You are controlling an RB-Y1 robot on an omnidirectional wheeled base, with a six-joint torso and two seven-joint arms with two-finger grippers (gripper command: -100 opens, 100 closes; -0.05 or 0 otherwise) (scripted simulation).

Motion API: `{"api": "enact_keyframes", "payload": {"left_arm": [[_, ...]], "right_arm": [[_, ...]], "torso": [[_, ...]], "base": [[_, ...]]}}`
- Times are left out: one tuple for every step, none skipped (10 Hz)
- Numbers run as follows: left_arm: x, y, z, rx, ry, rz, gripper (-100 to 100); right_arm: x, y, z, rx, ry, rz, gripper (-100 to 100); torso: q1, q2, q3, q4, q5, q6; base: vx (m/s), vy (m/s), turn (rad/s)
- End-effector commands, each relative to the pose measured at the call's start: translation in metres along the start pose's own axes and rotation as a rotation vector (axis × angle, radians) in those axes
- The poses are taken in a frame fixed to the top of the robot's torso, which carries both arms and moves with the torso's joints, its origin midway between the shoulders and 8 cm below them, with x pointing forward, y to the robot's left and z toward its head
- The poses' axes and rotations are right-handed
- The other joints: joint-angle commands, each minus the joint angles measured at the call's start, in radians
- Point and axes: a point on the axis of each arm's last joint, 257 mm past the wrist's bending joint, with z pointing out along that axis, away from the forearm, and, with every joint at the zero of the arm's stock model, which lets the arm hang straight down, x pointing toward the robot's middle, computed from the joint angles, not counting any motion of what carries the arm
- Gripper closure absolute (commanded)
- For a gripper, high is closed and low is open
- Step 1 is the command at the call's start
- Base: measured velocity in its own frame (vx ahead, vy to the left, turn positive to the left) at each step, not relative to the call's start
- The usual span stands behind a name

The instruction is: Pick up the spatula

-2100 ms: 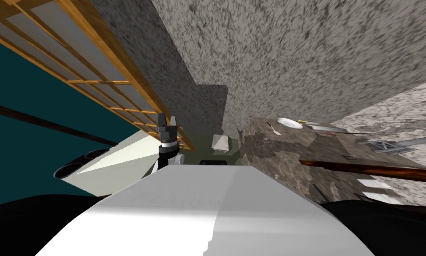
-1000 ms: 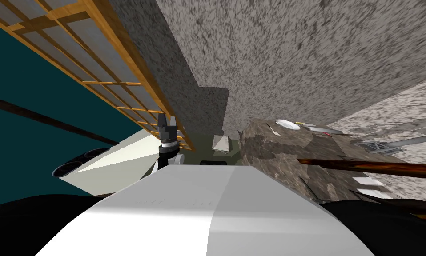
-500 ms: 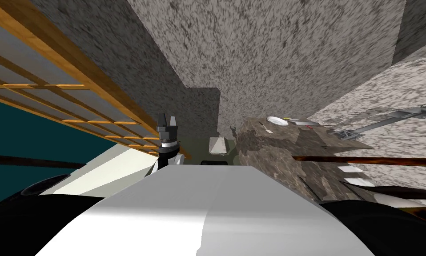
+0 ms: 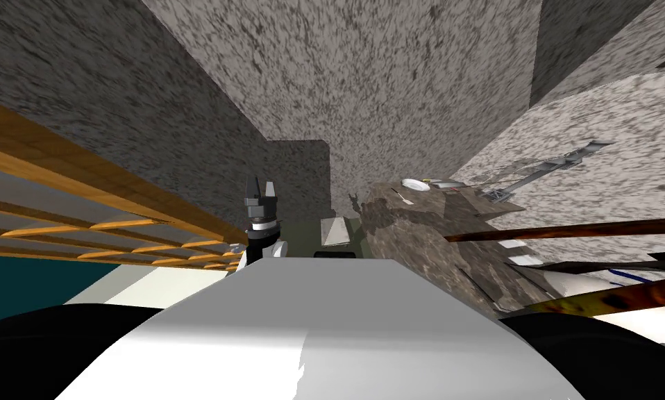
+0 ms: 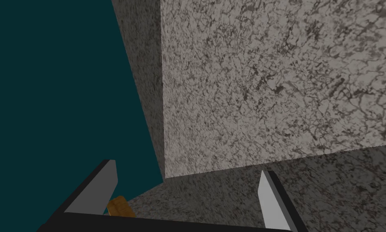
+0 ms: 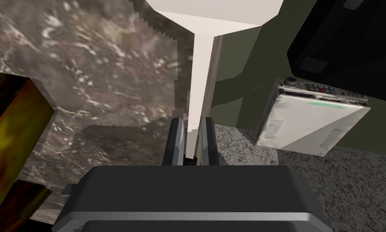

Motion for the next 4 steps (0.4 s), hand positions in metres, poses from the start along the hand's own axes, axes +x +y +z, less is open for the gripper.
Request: {"api": "enact_keyframes", "payload": {"left_arm": [[0.0000, 0.0000, 0.0000, 0.000, 0.000, 0.000, 0], [0.0000, 0.0000, 0.0001, 0.000, 0.000, 0.000, 0], [0.0000, 0.0000, 0.0000, 0.000, 0.000, 0.000, 0], [0.0001, -0.0001, 0.0001, 0.000, 0.000, 0.000, 0]], "right_arm": [[-0.0026, -0.0026, -0.0018, -0.001, -0.007, -0.035, 100], [-0.0049, -0.0035, -0.0037, -0.006, -0.015, -0.073, 100], [-0.0033, -0.0039, -0.0027, -0.002, -0.011, -0.048, 100], [-0.0031, -0.0037, -0.0030, -0.004, -0.011, -0.054, 0]], "torso": [[0.000, 0.000, 0.000, 0.000, 0.000, 0.000], [-0.001, 0.001, 0.000, 0.000, -0.001, -0.002], [-0.003, 0.001, 0.001, 0.000, -0.001, -0.001], [-0.003, 0.005, 0.003, 0.001, -0.001, -0.003]], "base": [[0.148, 0.014, -0.156], [0.139, 0.003, -0.205], [0.065, 0.006, -0.060], [0.011, 0.002, 0.010]]}}
